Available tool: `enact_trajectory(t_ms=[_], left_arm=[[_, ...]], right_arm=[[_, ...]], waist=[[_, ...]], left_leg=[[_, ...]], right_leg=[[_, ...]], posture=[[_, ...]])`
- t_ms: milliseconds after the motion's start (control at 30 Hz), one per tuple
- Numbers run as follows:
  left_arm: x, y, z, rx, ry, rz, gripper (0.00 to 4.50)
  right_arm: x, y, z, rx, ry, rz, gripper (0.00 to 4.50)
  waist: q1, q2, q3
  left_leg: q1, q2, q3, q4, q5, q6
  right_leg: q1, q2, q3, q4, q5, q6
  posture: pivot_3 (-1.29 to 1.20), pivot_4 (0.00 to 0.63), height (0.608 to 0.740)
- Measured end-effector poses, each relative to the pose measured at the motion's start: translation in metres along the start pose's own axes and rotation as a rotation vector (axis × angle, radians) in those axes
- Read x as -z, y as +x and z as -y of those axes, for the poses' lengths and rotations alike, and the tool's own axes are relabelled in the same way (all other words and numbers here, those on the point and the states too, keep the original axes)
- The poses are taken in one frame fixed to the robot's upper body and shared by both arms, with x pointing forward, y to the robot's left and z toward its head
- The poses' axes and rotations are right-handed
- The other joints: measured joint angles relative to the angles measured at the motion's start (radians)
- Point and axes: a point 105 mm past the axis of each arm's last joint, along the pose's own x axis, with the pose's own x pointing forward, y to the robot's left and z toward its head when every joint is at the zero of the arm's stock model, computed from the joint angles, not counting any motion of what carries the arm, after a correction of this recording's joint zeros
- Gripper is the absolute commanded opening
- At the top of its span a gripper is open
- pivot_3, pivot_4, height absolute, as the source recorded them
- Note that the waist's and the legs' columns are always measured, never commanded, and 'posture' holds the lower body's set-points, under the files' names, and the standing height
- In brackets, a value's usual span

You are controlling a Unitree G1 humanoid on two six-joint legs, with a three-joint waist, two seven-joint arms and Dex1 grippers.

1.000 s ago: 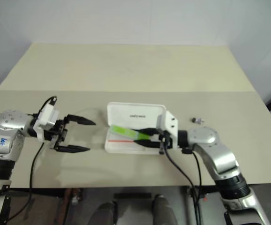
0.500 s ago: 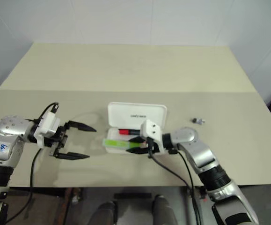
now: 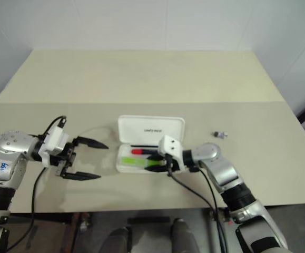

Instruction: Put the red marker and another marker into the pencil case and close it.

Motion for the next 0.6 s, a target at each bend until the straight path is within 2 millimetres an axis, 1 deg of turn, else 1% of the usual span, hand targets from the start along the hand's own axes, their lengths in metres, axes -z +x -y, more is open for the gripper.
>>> enact_trajectory(t_ms=[133, 200, 267, 333, 367, 400, 500, 600], left_arm=[[-0.001, 0.0, -0.001, -0.002, 0.009, -0.006, 4.5], [-0.001, 0.0, -0.001, -0.002, 0.013, -0.006, 4.5], [-0.001, 0.0, -0.001, -0.002, 0.016, -0.006, 4.5], [-0.001, 0.0, -0.001, -0.002, 0.02, -0.005, 4.5], [-0.001, 0.0, -0.001, -0.002, 0.022, -0.005, 4.5], [-0.001, 0.0, -0.001, -0.002, 0.022, -0.005, 4.5], [-0.001, 0.0, -0.001, -0.002, 0.023, -0.005, 4.5], [-0.001, 0.0, -0.001, -0.003, 0.022, -0.006, 4.5]], right_arm=[[-0.001, 0.0, 0.001, -0.001, -0.019, -0.006, 1.11], [-0.002, 0.001, 0.003, 0.004, -0.028, -0.007, 1.86], [-0.006, 0.005, 0.004, 0.008, -0.028, 0.011, 2.41], [-0.011, 0.01, 0.005, 0.01, -0.036, 0.032, 3.21], [-0.015, 0.011, 0.007, 0.014, -0.048, 0.04, 3.5], [-0.02, 0.011, 0.009, 0.019, -0.06, 0.049, 3.9], [-0.028, 0.008, 0.013, 0.037, -0.064, 0.082, 3.9], [-0.035, 0.007, 0.011, 0.019, -0.05, 0.109, 3.9]], waist=[[0.0, 0.0, 0.0], [-0.001, 0.0, 0.0], [-0.002, 0.0, 0.0], [-0.002, 0.0, 0.0], [-0.002, 0.0, 0.0], [-0.001, 0.0, 0.0], [-0.001, 0.0, 0.0], [-0.001, 0.0, 0.0]], left_leg=[[0.0, 0.0, 0.0, 0.0, 0.0, 0.0], [0.0, 0.0, 0.0, 0.0, 0.0, 0.0], [0.0, 0.0, 0.0, 0.0, 0.0, 0.0], [0.0, 0.0, 0.0, 0.0, 0.0, 0.0], [0.0, 0.0, 0.0, 0.0, 0.0, 0.0], [0.0, 0.0, 0.0, 0.0, 0.0, 0.0], [0.0, 0.0, 0.0, 0.0, 0.0, 0.0], [0.0, 0.0, 0.0, 0.0, 0.0, 0.0]], right_leg=[[0.0, 0.0, 0.0, 0.0, 0.0, 0.0], [0.0, 0.0, 0.0, 0.0, 0.0, 0.0], [0.0, 0.0, 0.0, 0.001, 0.0, 0.0], [0.0, 0.0, 0.0, 0.001, 0.0, 0.0], [0.0, 0.0, 0.0, 0.001, 0.0, 0.0], [0.0, 0.0, 0.0, 0.001, 0.0, 0.0], [0.0, 0.0, 0.0, 0.001, 0.0, 0.0], [0.0, 0.0, 0.0, 0.001, 0.0, 0.0]], posture=[[0.0, 0.15, 0.74], [0.0, 0.15, 0.74], [0.0, 0.15, 0.74], [0.0, 0.15, 0.74], [0.0, 0.15, 0.74], [0.0, 0.15, 0.74], [0.0, 0.15, 0.74], [0.0, 0.15, 0.74]])
